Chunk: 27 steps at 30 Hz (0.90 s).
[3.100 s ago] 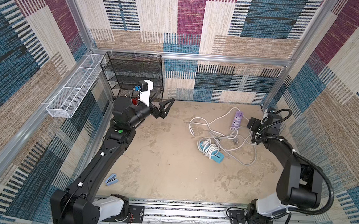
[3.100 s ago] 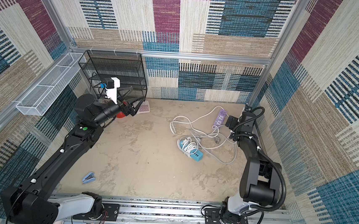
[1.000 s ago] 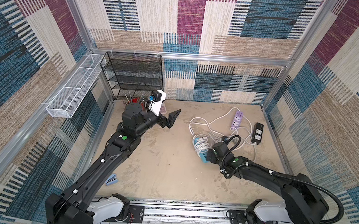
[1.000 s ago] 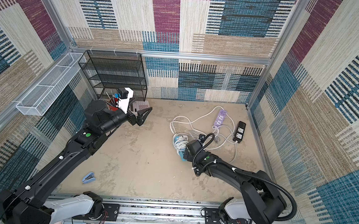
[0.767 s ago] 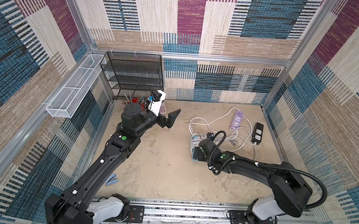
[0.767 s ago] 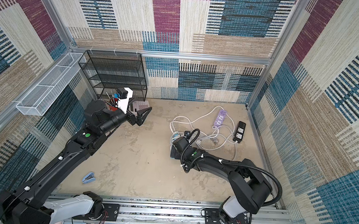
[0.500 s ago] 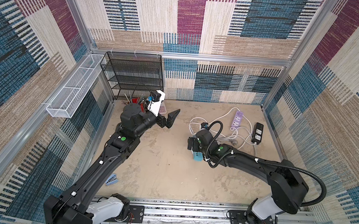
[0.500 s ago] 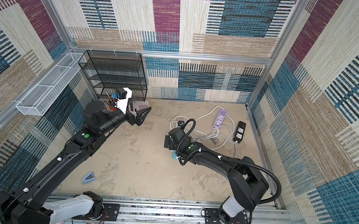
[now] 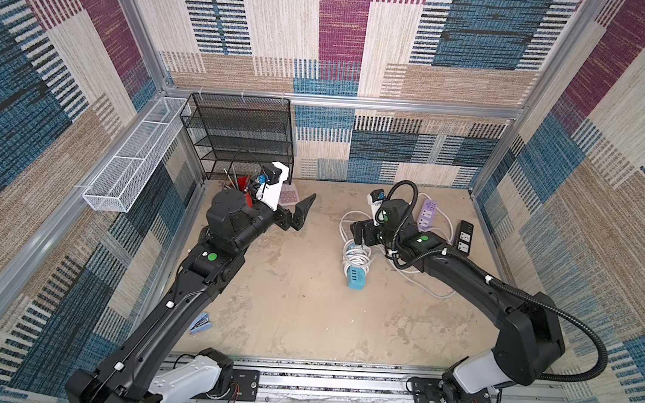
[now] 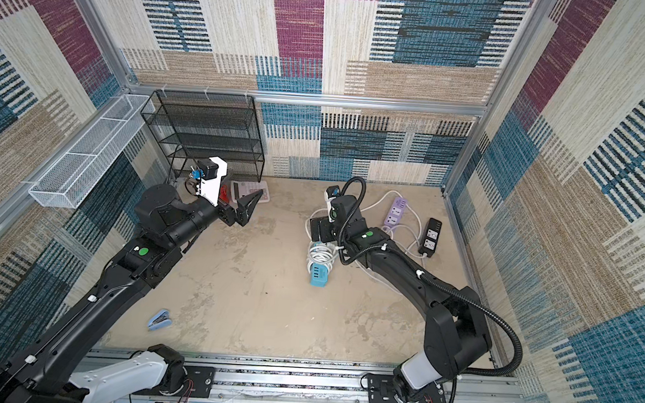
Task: Unwrap the cord wrapped around the power strip
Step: Adjust the power strip at the center of the board, then pick up the power strip from the center of the board.
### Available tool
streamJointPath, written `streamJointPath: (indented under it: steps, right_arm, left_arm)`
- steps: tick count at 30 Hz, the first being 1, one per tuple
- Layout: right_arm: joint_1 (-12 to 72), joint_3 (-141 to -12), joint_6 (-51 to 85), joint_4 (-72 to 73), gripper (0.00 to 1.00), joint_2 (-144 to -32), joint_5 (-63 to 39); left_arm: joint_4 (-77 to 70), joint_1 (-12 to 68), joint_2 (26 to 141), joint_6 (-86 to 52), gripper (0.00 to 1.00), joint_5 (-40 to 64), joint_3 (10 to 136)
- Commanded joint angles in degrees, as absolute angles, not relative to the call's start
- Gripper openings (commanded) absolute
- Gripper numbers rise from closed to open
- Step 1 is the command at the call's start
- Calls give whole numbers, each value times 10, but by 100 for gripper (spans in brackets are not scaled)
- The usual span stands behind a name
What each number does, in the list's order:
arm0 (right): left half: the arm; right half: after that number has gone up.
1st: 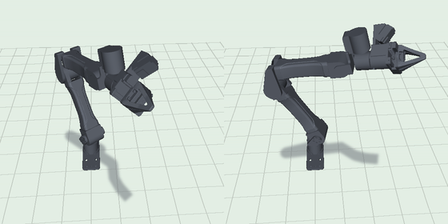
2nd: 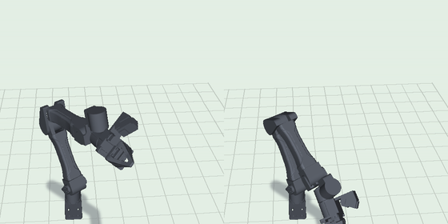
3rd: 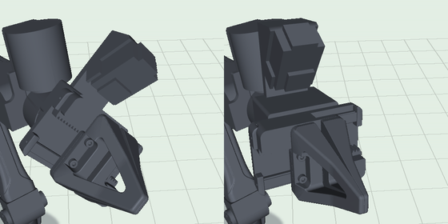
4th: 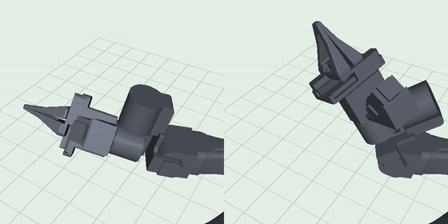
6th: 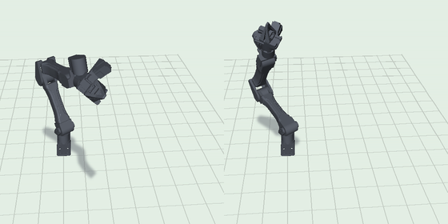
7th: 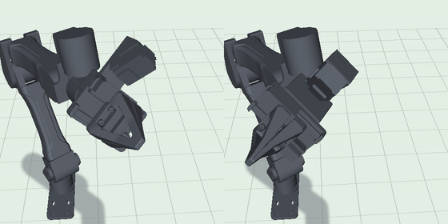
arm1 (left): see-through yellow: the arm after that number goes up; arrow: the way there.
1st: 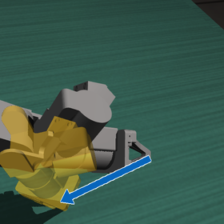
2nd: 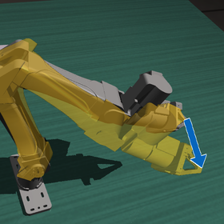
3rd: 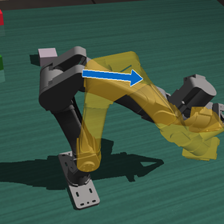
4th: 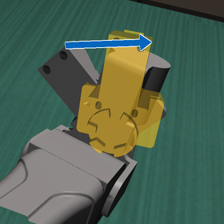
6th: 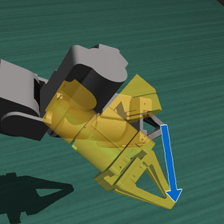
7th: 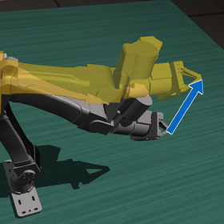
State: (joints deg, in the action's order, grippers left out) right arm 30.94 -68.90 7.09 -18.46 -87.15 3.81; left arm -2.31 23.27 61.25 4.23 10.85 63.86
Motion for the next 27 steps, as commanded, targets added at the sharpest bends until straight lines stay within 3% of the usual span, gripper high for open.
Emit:
streamJointPath:
  steps: [1,11,18,27]
  right_arm:
    - [295,-683,31,-207,98,-846,7]
    - [231,-697,15,-201,98,-823,-22]
    - [223,-735,13,-207,98,-827,-15]
    - [220,-756,8,-214,98,-829,-10]
  left_arm:
    - [-1,234,602,32,99,106,630]
    - [96,364,538,-19,99,-40,506]
    - [125,462,604,-147,98,-28,471]
    - [-105,585,689,-331,98,-89,366]
